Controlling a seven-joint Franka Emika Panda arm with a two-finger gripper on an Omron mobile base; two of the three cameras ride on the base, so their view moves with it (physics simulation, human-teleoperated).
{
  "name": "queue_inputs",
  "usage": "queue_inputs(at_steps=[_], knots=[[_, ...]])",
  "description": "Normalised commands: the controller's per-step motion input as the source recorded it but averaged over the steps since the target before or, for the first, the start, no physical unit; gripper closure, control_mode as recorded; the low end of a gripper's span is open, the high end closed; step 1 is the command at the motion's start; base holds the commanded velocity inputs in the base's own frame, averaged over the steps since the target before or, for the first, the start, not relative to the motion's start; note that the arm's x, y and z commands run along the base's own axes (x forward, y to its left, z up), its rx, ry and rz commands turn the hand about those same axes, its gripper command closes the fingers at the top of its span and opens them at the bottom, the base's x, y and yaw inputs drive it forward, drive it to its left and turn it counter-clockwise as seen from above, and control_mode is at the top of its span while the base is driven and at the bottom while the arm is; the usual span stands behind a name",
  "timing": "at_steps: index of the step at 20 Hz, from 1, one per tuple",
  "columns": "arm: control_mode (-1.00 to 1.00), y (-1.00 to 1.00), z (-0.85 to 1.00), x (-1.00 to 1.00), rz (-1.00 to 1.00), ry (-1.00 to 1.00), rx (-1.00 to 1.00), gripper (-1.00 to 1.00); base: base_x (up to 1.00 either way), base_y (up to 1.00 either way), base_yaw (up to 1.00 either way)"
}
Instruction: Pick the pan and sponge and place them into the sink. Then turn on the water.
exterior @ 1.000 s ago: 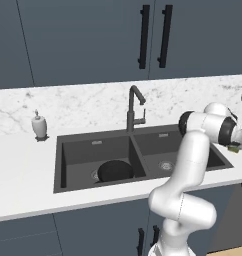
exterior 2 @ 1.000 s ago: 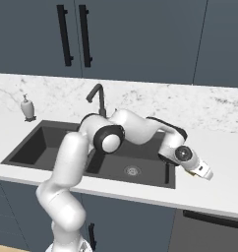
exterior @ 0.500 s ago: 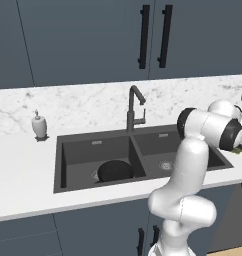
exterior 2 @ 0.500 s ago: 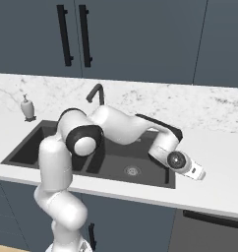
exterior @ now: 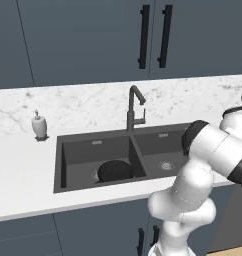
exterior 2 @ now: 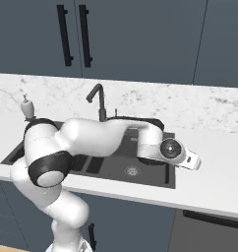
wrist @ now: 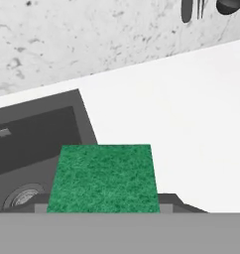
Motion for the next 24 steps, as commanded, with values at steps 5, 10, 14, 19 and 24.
queue_inputs(at_steps=[5,10,14,19,24], knots=[[-1.0,0.53,0.97,-0.34,0.0,0.03,0.0,1.0,0.0,0.0,0.0],[-1.0,0.89,0.57,-0.06,-0.03,0.04,-0.13,1.0,0.0,0.0,0.0],[-1.0,0.92,0.37,0.0,0.0,0.21,-0.16,1.0,0.0,0.0,0.0],[-1.0,0.93,0.18,0.0,0.02,0.29,-0.21,1.0,0.0,0.0,0.0],[-1.0,1.0,0.01,-0.06,0.0,0.22,-0.2,1.0,0.0,0.0,0.0]])
